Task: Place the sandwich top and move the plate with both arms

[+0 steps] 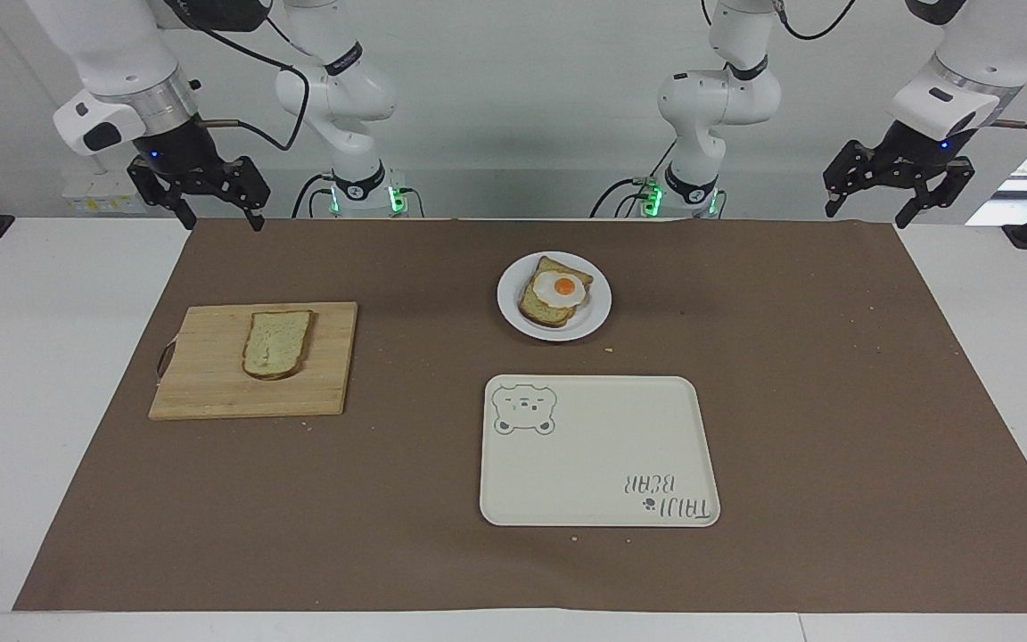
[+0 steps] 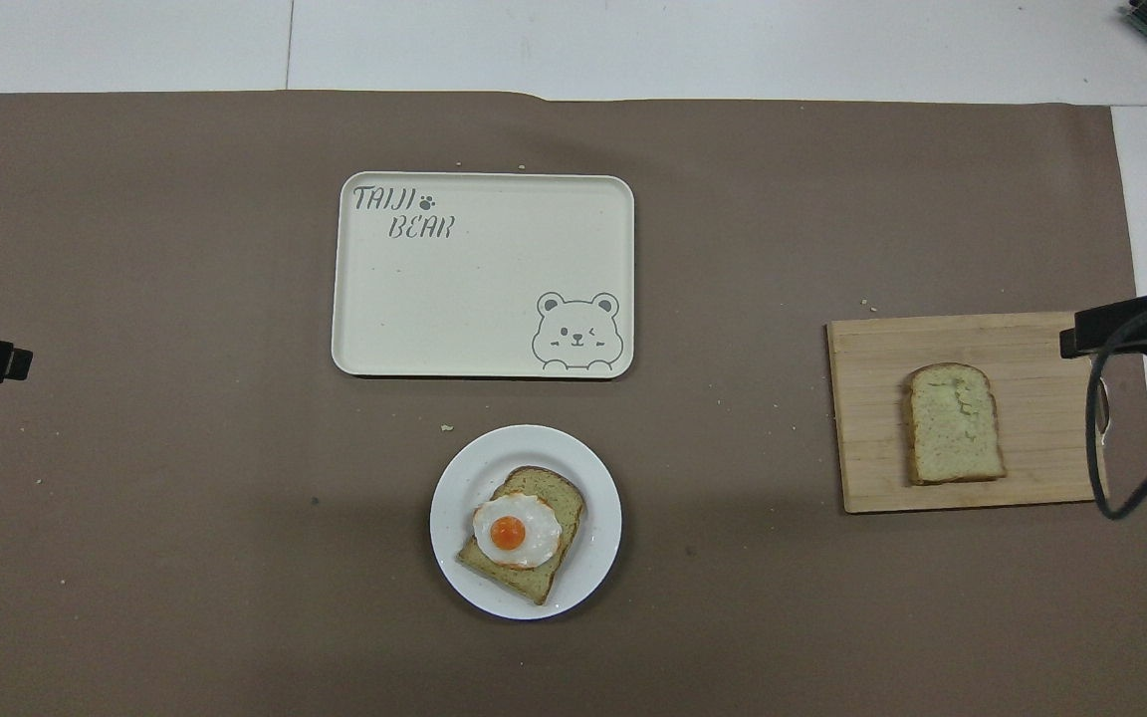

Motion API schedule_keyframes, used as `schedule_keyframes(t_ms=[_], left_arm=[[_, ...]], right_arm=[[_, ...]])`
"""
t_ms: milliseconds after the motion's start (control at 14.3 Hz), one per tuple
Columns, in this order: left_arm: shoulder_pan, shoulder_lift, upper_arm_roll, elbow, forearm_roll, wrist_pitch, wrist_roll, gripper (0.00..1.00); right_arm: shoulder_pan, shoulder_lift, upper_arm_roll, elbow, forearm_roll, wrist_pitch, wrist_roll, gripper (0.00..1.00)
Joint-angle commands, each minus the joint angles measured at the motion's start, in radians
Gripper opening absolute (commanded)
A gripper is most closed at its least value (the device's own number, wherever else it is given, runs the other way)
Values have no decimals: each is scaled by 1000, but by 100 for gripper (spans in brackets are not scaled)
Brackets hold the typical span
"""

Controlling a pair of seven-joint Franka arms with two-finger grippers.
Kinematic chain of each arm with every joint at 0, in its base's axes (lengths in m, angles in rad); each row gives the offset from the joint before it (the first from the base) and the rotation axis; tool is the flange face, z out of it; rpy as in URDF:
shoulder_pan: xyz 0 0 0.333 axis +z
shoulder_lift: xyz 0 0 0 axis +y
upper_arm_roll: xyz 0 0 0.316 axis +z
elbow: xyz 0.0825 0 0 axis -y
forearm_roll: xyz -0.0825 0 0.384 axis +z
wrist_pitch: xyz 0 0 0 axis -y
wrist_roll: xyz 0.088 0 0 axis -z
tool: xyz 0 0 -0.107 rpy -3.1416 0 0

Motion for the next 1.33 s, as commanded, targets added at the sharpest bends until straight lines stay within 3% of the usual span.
schedule_keyframes(t_ms=[0,210,630,910,1260], left_arm=[[-5,-23,-6,-28,17,21,6,100],[-7,-10,-6,-24,20,30,-99,100],[-10,36,-17,1,24,-4,-103,100],[-42,-18,-18,-95,23,4,-187,100],[-44,-21,-18,-89,69,3,-146,100]], right_arm=[[-8,-1,4,3,6,-25,-14,100],[-8,-3,6,0,8,-22,-17,100],[-17,-10,4,-9,8,-43,-21,100],[-20,-38,4,-50,6,-48,-15,100],[-23,-41,1,-52,6,-74,-18,100]])
